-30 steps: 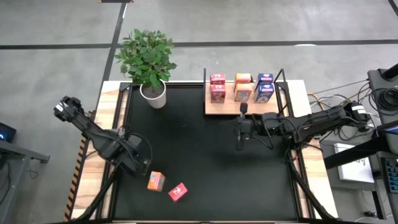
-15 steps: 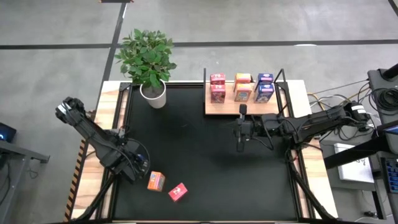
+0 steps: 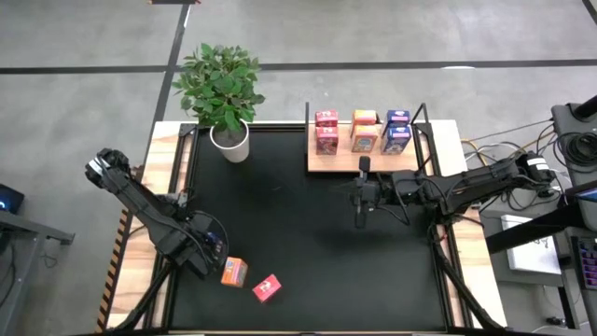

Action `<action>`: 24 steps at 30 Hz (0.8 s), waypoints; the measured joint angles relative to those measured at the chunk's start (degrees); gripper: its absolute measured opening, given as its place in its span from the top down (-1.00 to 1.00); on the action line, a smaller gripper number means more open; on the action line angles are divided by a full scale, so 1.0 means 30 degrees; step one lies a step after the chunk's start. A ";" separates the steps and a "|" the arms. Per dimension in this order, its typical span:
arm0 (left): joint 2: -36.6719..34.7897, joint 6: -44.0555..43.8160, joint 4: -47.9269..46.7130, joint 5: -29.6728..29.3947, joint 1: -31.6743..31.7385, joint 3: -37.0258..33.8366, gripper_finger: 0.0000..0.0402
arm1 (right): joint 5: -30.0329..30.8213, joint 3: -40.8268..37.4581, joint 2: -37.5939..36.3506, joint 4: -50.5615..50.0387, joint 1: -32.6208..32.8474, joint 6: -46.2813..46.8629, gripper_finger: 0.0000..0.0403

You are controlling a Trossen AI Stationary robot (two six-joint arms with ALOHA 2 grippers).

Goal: Stack cereal on shelf
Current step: Put the blue cereal box on the shelf aligned with the other blue cereal box

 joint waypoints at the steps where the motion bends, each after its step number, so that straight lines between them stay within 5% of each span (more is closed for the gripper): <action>1: 0.0016 0.0032 0.0014 0.0005 0.0000 0.0000 0.14 | 0.0000 0.0000 0.0000 -0.0003 0.0000 0.0000 0.94; 13: -0.0010 0.2142 -0.0821 -0.0220 0.0088 0.1163 0.30 | 0.0036 0.0000 -0.0003 -0.0003 0.0000 -0.0007 0.94; 20: -0.0017 0.6735 -0.1391 -0.2237 0.0689 0.4439 0.31 | 0.0036 0.0000 -0.0034 0.0410 0.0000 -0.0597 0.94; 24: -0.0017 1.0349 -0.0902 -0.4987 0.1318 0.6801 0.31 | 0.0036 0.0000 -0.0159 0.0476 0.0000 -0.0867 0.94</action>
